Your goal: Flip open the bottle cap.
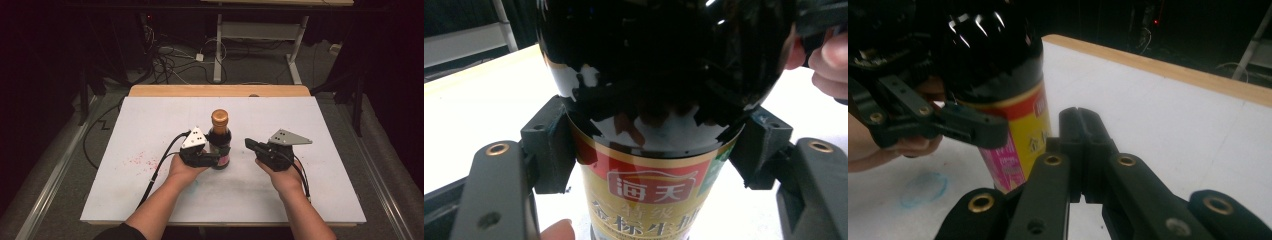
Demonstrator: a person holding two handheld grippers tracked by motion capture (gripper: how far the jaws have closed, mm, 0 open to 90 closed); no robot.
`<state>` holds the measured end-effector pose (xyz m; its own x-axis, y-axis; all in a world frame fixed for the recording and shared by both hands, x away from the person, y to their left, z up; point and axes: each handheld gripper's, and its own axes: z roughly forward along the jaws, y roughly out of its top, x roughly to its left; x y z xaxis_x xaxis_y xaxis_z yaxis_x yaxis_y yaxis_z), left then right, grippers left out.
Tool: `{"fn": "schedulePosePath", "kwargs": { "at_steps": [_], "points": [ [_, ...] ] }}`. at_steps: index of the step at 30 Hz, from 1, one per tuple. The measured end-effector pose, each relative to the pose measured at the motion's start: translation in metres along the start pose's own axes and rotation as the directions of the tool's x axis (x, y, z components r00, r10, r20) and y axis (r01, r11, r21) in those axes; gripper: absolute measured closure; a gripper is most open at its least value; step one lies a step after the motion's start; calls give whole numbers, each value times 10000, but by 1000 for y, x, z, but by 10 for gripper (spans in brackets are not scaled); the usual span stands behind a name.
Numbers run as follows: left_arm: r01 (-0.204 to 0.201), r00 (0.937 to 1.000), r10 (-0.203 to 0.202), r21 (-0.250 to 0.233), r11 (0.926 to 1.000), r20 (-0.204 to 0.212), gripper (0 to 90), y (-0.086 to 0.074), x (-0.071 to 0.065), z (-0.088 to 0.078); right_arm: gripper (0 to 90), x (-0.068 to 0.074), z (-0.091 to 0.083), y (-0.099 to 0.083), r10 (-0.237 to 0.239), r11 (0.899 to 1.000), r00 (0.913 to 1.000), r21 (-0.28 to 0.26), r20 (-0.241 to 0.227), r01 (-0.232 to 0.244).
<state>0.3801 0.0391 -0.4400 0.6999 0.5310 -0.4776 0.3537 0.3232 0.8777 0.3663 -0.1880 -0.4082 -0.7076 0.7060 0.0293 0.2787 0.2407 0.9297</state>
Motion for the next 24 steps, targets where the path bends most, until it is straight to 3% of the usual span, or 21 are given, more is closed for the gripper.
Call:
{"fn": "schedulePosePath", "kwargs": {
  "at_steps": [1,3,4,5,6,13,14,24],
  "points": [
    [-614,9981,614,570,9965,18,285,0,4,-3,900,1,0,3,-61,10000,10000,-38,6,61],
    [-547,9985,545,505,9972,48,283,0,3,-3,900,2,1,8,-112,9999,9999,-116,-22,111],
    [-732,9973,733,652,9952,21,283,1,5,-4,900,3,1,11,-121,9998,9999,-162,-32,121],
    [-732,9973,733,652,9952,21,283,1,5,-4,900,3,1,11,-121,9998,9999,-162,-32,121],
    [-41,10000,41,14,10000,-18,283,0,0,0,900,4,1,13,-153,9997,9999,-169,-35,152],
    [-51,9999,51,27,10000,-99,279,0,-1,0,900,11,3,27,-385,9990,9992,-235,-145,382],
    [-518,9987,519,419,9978,-13,280,0,2,-2,900,13,3,31,-481,9985,9987,-281,-183,476],
    [-190,9998,190,-14,9998,42,284,-2,1,-1,900,17,1,48,-657,9966,9968,-517,-447,634]
  ]
}}
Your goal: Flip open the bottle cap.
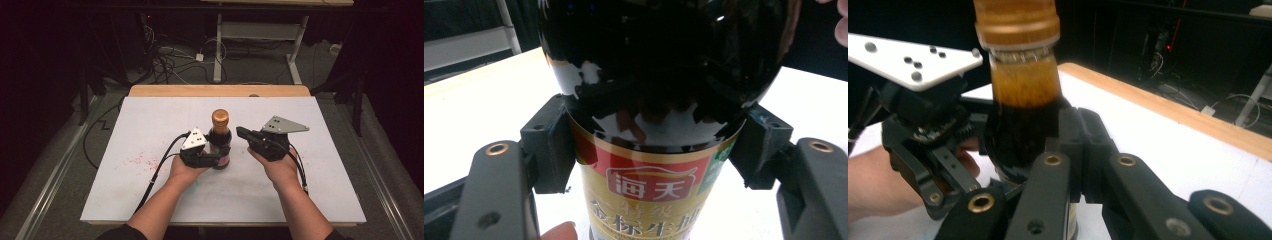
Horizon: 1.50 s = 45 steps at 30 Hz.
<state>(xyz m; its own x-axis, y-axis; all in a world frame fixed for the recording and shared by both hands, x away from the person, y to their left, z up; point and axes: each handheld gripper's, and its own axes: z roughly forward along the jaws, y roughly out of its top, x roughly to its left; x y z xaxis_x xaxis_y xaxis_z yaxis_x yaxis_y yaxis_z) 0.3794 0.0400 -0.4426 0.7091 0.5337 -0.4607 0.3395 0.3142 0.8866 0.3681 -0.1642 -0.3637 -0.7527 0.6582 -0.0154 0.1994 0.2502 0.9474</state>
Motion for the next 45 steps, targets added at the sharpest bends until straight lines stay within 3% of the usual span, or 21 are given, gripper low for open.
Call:
{"fn": "schedulePosePath", "kwargs": {
  "at_steps": [4,5,7,9,11,13,14,21,29,45],
  "points": [
    [-54,10000,55,80,10000,-48,284,0,0,0,900,1,-1,7,-79,9999,9999,-98,-83,78],
    [168,9998,-169,-158,9997,-75,284,0,-1,1,900,3,-2,12,-124,9998,9999,-145,-112,122],
    [211,9997,-212,-207,9996,-79,284,0,-1,1,900,4,-2,17,-205,9996,9997,-189,-158,202],
    [1,10000,-1,-33,10000,-26,284,0,-1,0,900,5,-3,21,-291,9993,9994,-226,-180,287],
    [208,9997,-210,-226,9995,-96,284,-1,-2,1,900,6,-3,23,-333,9992,9992,-229,-200,328],
    [176,9998,-178,-245,9995,-111,284,-1,-2,1,900,8,-4,28,-407,9989,9989,-236,-216,402],
    [-22,10000,22,-68,10000,-63,284,-1,-1,0,900,9,-4,30,-433,9988,9988,-247,-221,428],
    [-29,9999,29,-63,10000,-102,284,-1,-1,0,900,13,-4,38,-623,9978,9977,-231,-259,617],
    [24,9999,-26,-144,9999,-120,284,-1,-2,1,900,20,-4,45,-898,9959,9952,40,-380,901],
    [16,9998,-19,-175,9998,-218,286,-2,-3,2,900,22,-3,51,-1076,9925,9934,540,-396,1096]
  ]
}}
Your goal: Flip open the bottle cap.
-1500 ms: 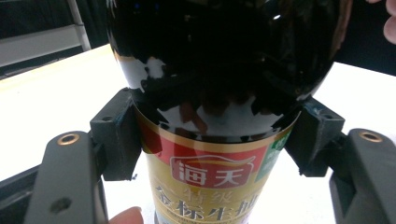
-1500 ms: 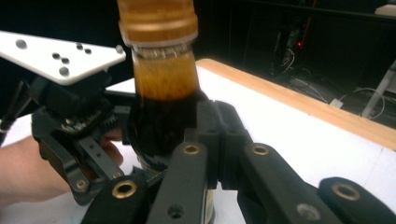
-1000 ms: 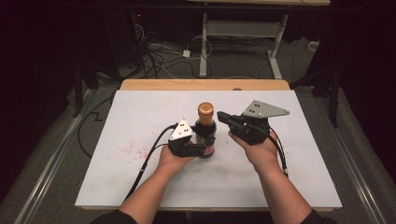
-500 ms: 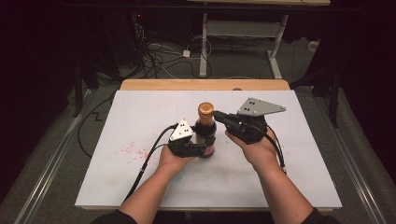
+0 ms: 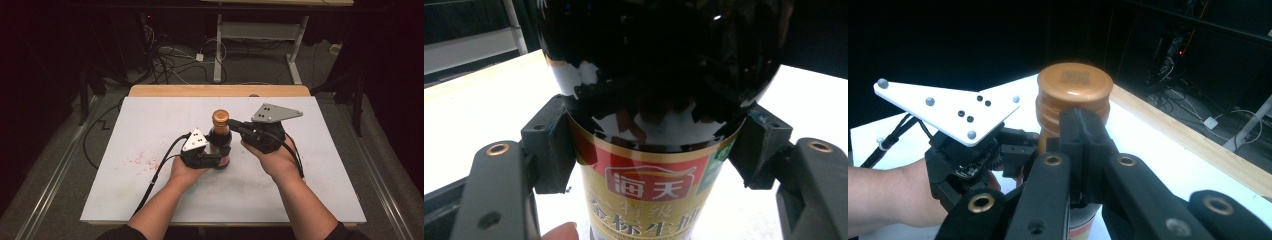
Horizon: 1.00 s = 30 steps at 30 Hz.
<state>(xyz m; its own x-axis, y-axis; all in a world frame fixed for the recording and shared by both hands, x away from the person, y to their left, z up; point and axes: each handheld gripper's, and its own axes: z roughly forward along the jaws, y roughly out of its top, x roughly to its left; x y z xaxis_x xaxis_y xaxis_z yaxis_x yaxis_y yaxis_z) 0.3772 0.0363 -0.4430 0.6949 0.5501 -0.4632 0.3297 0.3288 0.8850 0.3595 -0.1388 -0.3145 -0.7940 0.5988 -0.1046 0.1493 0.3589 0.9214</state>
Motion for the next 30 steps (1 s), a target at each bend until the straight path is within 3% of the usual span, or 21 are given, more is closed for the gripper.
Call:
{"fn": "schedulePosePath", "kwargs": {
  "at_steps": [7,26,27,30],
  "points": [
    [183,9998,-185,-358,9992,-60,289,-1,-2,1,900,0,0,2,-5,10000,10000,60,42,5],
    [214,9995,-222,-377,9991,-203,297,-1,-2,2,900,1,1,7,-38,9992,10000,386,86,35],
    [-44,9997,39,-176,9998,-252,298,-1,-1,1,900,1,1,7,-61,9992,9999,400,107,56],
    [-100,9996,96,-143,9998,-269,298,-1,0,1,900,2,1,8,-76,9989,9999,458,149,69]
  ]
}}
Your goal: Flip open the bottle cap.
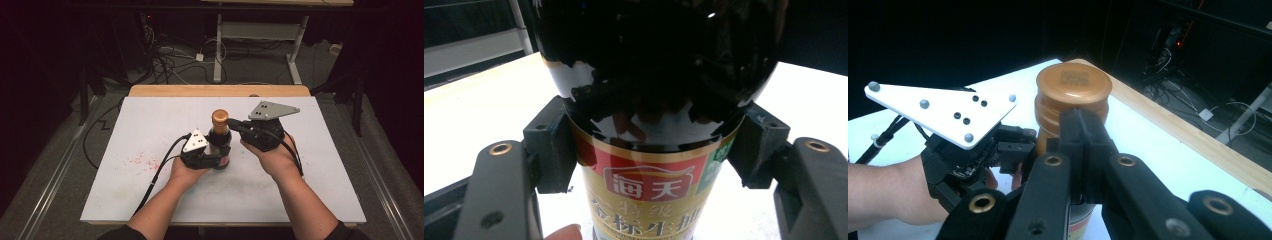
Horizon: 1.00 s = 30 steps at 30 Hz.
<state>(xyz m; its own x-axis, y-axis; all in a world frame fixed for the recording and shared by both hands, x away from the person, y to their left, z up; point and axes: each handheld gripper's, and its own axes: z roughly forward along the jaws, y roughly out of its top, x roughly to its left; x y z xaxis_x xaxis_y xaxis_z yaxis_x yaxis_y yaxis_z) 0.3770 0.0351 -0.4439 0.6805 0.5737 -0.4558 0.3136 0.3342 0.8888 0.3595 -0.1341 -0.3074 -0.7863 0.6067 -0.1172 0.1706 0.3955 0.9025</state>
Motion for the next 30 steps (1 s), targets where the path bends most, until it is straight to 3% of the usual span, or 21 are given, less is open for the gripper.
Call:
{"fn": "schedulePosePath", "kwargs": {
  "at_steps": [1,3,4,7,8,10,21,22,25,27,28,29,30],
  "points": [
    [303,9995,-302,-239,9993,11,298,0,-2,2,900,0,0,0,-4,10000,10000,12,7,4],
    [280,9996,-281,-258,9993,-22,299,0,-2,2,900,0,0,1,2,10000,10000,40,10,-2],
    [3,10000,-3,-43,10000,-37,299,0,-1,0,900,0,0,1,1,10000,10000,51,8,-1],
    [-28,10000,28,-40,10000,-52,300,0,-1,0,900,1,0,1,1,10000,10000,75,25,-1],
    [-921,9956,905,804,9925,238,300,1,4,-6,900,1,0,1,21,10000,10000,76,32,-21],
    [-968,9952,951,847,9917,231,300,1,4,-6,900,1,0,1,54,10000,10000,69,14,-54],
    [-1014,9947,997,869,9910,232,304,1,4,-6,900,1,0,5,-56,9996,10000,278,55,54],
    [158,9999,-157,-81,9998,66,305,-1,-3,0,900,1,0,5,-63,9995,10000,313,76,60],
    [311,9995,-309,-245,9992,83,304,-1,-5,1,900,1,0,7,-152,9990,9999,432,64,149],
    [292,9996,-290,-229,9993,66,305,-1,-4,1,900,2,0,8,-197,9985,9997,510,128,190],
    [-927,9955,910,797,9925,245,304,0,3,-5,900,2,0,8,-196,9984,9997,533,127,189],
    [-1034,9945,1014,937,9902,259,305,0,4,-6,900,2,0,9,-188,9983,9997,563,124,181],
    [-168,9999,168,19,9999,11,306,-1,-1,0,900,3,-2,8,-145,9998,9993,-90,343,148]
  ]
}}
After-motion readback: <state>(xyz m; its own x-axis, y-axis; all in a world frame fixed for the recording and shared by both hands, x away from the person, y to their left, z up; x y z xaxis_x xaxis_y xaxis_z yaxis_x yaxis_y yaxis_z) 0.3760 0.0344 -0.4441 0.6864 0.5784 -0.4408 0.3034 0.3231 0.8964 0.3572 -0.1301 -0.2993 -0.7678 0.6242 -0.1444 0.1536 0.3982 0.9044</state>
